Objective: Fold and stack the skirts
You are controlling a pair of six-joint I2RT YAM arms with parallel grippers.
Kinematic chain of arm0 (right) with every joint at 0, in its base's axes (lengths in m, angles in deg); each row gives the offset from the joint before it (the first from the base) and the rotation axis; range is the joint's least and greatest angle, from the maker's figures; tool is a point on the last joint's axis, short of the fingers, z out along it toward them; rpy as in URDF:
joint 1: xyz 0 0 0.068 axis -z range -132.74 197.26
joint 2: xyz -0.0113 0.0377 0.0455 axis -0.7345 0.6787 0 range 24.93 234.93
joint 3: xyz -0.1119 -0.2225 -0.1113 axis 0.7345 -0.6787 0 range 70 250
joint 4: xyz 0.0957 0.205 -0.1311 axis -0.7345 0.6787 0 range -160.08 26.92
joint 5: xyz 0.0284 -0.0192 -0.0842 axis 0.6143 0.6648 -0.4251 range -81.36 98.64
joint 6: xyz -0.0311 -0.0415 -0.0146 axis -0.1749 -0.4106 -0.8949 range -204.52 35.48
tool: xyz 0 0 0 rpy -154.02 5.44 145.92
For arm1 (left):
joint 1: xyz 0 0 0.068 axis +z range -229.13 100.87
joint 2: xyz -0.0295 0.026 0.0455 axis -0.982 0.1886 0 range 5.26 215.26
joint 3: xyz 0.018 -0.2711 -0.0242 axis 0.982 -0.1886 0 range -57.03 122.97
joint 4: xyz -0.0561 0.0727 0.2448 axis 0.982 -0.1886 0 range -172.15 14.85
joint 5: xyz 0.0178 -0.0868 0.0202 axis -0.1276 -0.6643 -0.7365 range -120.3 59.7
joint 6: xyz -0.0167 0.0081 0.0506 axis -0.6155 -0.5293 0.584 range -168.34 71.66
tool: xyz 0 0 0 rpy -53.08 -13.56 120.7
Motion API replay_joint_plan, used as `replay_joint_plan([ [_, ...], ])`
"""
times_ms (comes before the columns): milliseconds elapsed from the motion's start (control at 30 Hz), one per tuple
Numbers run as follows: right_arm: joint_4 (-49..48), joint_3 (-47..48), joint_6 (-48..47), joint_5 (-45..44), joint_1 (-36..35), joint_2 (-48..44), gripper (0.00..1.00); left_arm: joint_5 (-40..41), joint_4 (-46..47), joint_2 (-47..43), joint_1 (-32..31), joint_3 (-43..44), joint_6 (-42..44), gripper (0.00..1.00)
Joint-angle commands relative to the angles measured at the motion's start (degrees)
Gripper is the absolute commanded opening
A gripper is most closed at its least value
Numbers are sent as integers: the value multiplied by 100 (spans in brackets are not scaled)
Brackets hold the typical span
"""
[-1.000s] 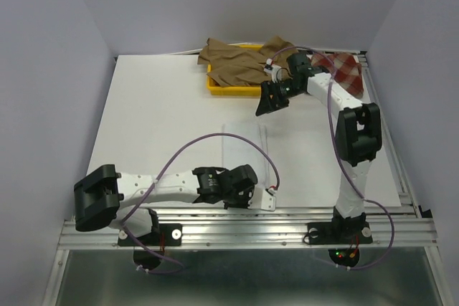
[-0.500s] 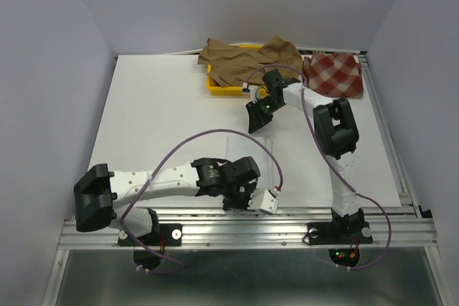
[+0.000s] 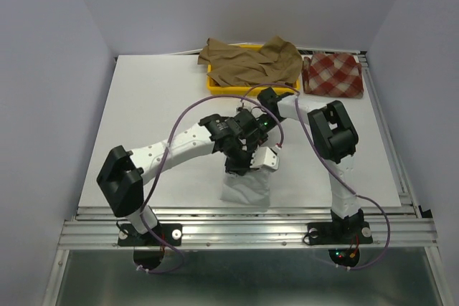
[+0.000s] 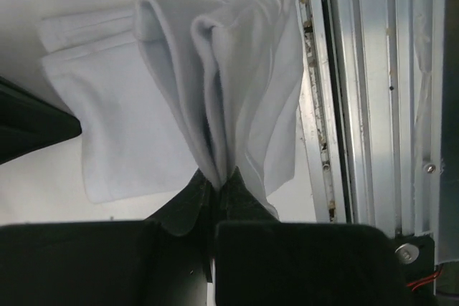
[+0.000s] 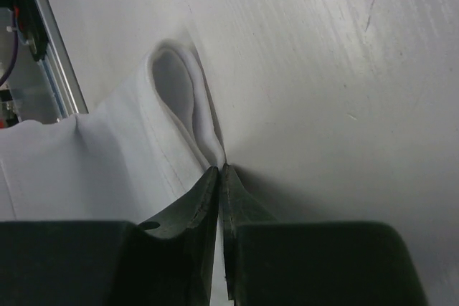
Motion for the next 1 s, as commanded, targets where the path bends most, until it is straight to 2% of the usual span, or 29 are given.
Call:
replay_joint_plan([
  [0, 14, -171, -177, 33, -107, -169, 12, -90, -439, 318, 263, 673, 740, 4],
  [300, 31, -136, -159, 262, -107, -143, 12, 121, -308, 1215, 712, 1166, 1188, 6],
  [400, 40, -136, -168, 254, -160, -125, 12, 112, -237, 1400, 782, 1210, 1224, 11],
  [467, 31, -119, -150, 254, -160, -81, 12, 174, -211, 1514, 800, 1184, 1259, 16],
  [567, 31, -84, -142, 219, -160, -55, 13, 288, -44, 1541, 835, 1131, 1224, 32],
  [633, 40, -40, -142, 157, -160, -37, 13, 288, 18, 1454, 853, 1166, 1154, 46],
  [733, 31, 48, -98, 70, -160, 15, 15, 235, 9, 1156, 870, 1394, 1040, 55],
  [867, 14, 373, 78, -185, -107, 104, 22, 454, 185, 681, 888, 1614, 566, 60],
  [967, -30, 1021, 333, -563, 146, 226, 32, 455, 482, 243, 1080, 1344, 136, 60],
])
